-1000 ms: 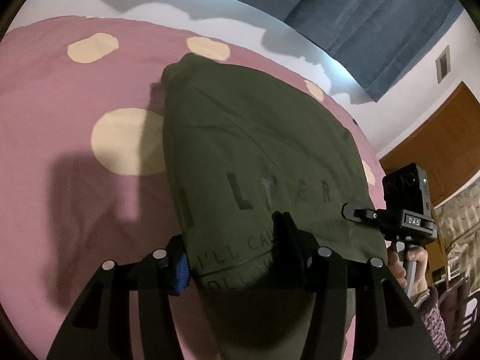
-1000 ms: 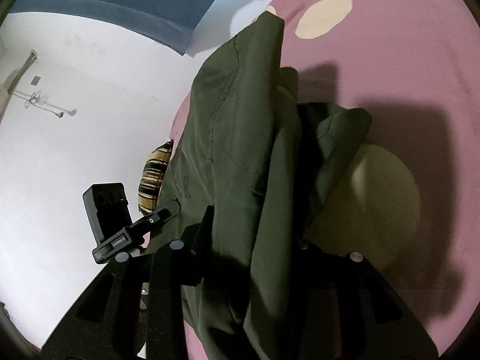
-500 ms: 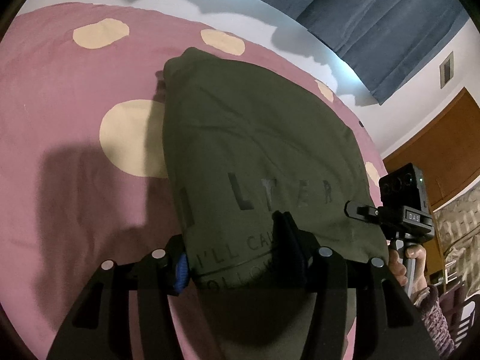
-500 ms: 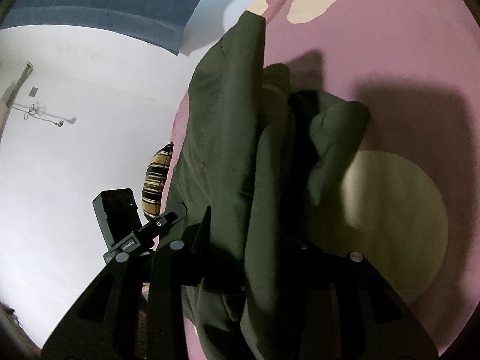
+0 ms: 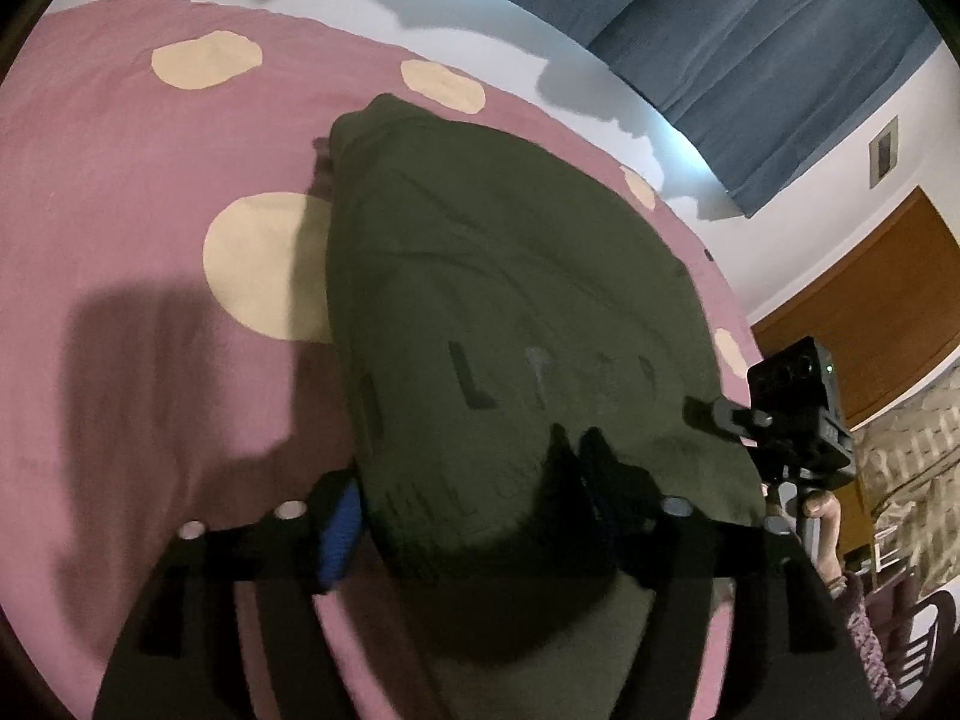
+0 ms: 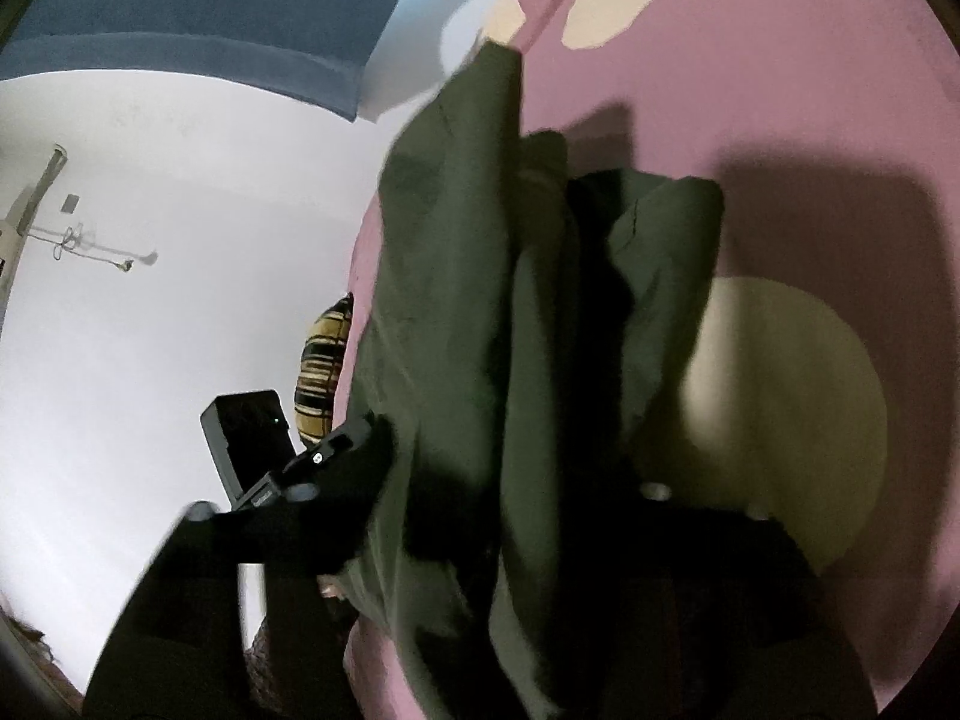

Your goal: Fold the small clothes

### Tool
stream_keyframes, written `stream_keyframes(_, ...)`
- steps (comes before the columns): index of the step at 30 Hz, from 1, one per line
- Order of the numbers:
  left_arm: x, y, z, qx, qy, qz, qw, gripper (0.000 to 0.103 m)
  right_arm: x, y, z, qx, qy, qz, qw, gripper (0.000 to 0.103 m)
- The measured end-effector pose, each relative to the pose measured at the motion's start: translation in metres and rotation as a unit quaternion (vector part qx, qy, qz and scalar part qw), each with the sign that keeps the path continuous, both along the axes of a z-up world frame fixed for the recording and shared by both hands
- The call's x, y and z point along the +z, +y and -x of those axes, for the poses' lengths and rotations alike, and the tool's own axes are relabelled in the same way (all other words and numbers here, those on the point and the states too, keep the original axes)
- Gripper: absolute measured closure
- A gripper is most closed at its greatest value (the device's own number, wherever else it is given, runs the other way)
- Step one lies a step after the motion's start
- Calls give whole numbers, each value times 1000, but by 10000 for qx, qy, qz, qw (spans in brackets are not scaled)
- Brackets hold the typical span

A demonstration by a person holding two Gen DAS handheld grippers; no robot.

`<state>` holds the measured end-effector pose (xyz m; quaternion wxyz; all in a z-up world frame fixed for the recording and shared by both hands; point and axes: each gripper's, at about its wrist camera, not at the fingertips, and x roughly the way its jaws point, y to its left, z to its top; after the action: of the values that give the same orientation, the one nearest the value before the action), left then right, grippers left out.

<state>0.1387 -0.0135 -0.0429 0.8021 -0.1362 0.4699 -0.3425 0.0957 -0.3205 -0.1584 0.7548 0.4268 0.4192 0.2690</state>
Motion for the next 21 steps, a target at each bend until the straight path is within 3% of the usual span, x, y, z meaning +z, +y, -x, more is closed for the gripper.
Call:
stream_keyframes(5, 10, 10, 29, -70, -300, -80, 9995, 21, 8, -4, 30, -156, -48, 522, 9985, 26)
stream_keyframes(12, 2, 9, 58, -202, -191, -118, 9995, 18, 2, -3, 64, -215, 2, 471, 9987, 23)
stream_keyframes(15, -4, 6, 61, -205, -168, -125, 9996, 19, 2, 7, 70, -123, -77, 694, 9975, 23)
stream_keyframes(17, -5, 4, 63, -209, -246, -220, 9992, 26, 2, 16, 74, -51, -128, 893, 9959, 28)
stream_keyframes(19, -4, 2, 65, -224, -336, -326, 9987, 30, -1, 25, 73, -10, -26, 1089, 9940, 51)
stream_keyframes(21, -1, 0, 65, -226, -352, -406, 9983, 34, -2, 26, 74, -19, -21, 1105, 9939, 58)
